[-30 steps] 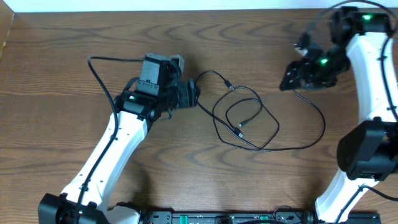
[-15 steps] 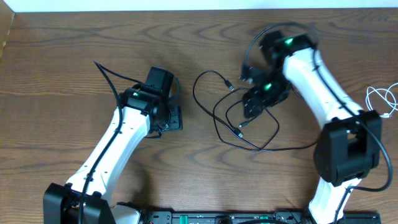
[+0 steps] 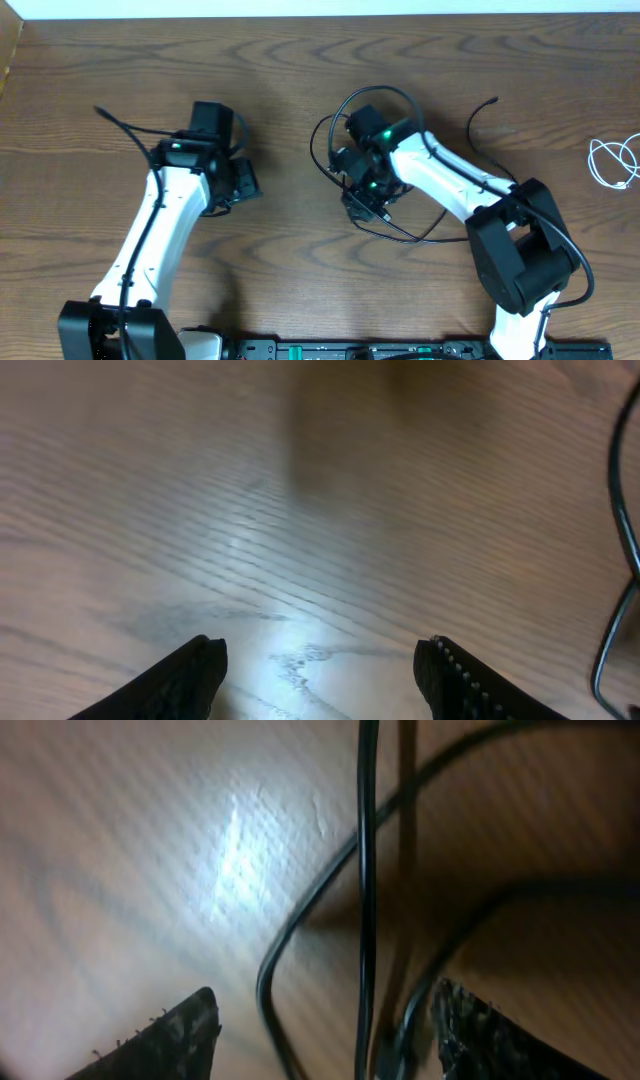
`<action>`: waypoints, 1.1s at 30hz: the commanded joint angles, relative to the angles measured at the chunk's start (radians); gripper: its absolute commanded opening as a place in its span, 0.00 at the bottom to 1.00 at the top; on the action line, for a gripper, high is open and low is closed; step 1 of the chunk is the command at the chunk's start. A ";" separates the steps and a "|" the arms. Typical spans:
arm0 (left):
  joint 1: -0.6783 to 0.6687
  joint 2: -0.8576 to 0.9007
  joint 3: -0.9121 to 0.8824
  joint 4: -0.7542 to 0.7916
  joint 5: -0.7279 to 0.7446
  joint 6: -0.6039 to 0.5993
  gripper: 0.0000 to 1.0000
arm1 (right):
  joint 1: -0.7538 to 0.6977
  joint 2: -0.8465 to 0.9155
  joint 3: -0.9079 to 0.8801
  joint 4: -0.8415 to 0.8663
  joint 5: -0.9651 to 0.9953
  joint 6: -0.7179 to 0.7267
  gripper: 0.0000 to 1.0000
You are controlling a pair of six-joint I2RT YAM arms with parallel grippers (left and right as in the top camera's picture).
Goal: Untangle cables
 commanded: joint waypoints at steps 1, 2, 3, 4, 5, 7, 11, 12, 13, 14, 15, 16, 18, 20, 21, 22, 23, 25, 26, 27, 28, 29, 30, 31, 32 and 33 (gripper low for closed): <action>0.016 0.008 0.006 -0.019 -0.008 -0.020 0.66 | 0.031 -0.003 -0.040 0.058 0.073 0.073 0.63; 0.016 0.008 0.006 -0.019 -0.008 -0.020 0.65 | 0.037 -0.003 -0.048 0.076 0.095 0.092 0.63; 0.016 0.008 0.006 -0.019 -0.008 -0.020 0.65 | 0.045 -0.003 -0.058 0.094 0.117 0.109 0.63; 0.016 0.008 0.006 -0.019 -0.008 -0.020 0.65 | 0.050 -0.003 -0.064 0.105 0.124 0.117 0.62; 0.016 0.008 0.006 -0.019 -0.008 -0.020 0.66 | 0.052 -0.003 -0.068 0.114 0.123 0.116 0.60; 0.016 0.008 0.006 -0.019 -0.008 -0.020 0.65 | 0.055 -0.003 -0.069 0.121 0.123 0.117 0.54; 0.016 0.008 0.006 -0.019 -0.008 -0.020 0.65 | 0.057 -0.003 -0.070 0.122 0.123 0.117 0.35; 0.016 0.008 0.006 -0.019 -0.008 -0.020 0.66 | 0.057 -0.003 -0.070 0.119 0.123 0.117 0.30; 0.016 0.008 0.006 -0.019 -0.008 -0.020 0.65 | 0.057 -0.003 -0.070 0.118 0.123 0.125 0.26; 0.016 0.008 0.006 -0.019 -0.008 -0.020 0.65 | 0.057 -0.003 -0.070 0.117 0.123 0.129 0.22; 0.016 0.008 0.006 -0.019 -0.008 -0.020 0.65 | 0.057 -0.003 -0.070 0.114 0.123 0.137 0.20; 0.016 0.008 0.006 -0.019 -0.008 -0.020 0.66 | 0.057 -0.003 -0.070 0.110 0.123 0.143 0.19; 0.016 0.008 0.006 -0.019 -0.008 -0.020 0.66 | 0.058 -0.003 -0.070 0.101 0.123 0.150 0.17; 0.016 0.008 0.006 -0.019 -0.008 -0.020 0.65 | 0.059 -0.003 -0.071 0.092 0.119 0.151 0.15; 0.016 0.008 0.006 -0.019 -0.008 -0.020 0.66 | 0.058 -0.003 -0.072 0.091 0.119 0.155 0.15; 0.016 0.008 0.006 -0.019 -0.008 -0.020 0.65 | 0.058 -0.003 -0.072 0.089 0.119 0.161 0.14; 0.016 0.008 0.006 -0.019 -0.008 -0.020 0.65 | 0.058 -0.003 -0.072 0.089 0.119 0.161 0.11; 0.016 0.008 0.006 -0.019 -0.008 -0.020 0.65 | 0.058 -0.003 -0.072 0.089 0.119 0.161 0.05; 0.016 0.008 0.006 -0.019 -0.008 -0.020 0.66 | 0.058 -0.003 -0.072 0.089 0.119 0.161 0.01; 0.016 0.008 0.006 -0.019 -0.008 -0.020 0.65 | 0.058 -0.003 -0.072 0.089 0.119 0.161 0.01; 0.016 0.008 0.006 -0.019 -0.008 -0.020 0.66 | 0.058 -0.003 -0.072 0.088 0.119 0.162 0.01; 0.016 0.008 0.006 -0.019 -0.008 -0.020 0.65 | 0.058 -0.004 -0.072 0.087 0.118 0.161 0.01; 0.016 0.008 0.006 -0.019 -0.008 -0.020 0.65 | 0.058 -0.005 -0.069 0.082 0.117 0.162 0.01; 0.016 0.008 0.006 -0.019 -0.008 -0.020 0.66 | 0.058 -0.006 -0.065 0.076 0.111 0.162 0.01; 0.016 0.008 0.006 -0.019 -0.008 -0.020 0.66 | 0.058 -0.008 -0.055 0.064 0.096 0.163 0.01; 0.016 0.008 0.006 -0.019 -0.008 -0.020 0.66 | 0.057 -0.011 -0.040 0.050 0.079 0.172 0.01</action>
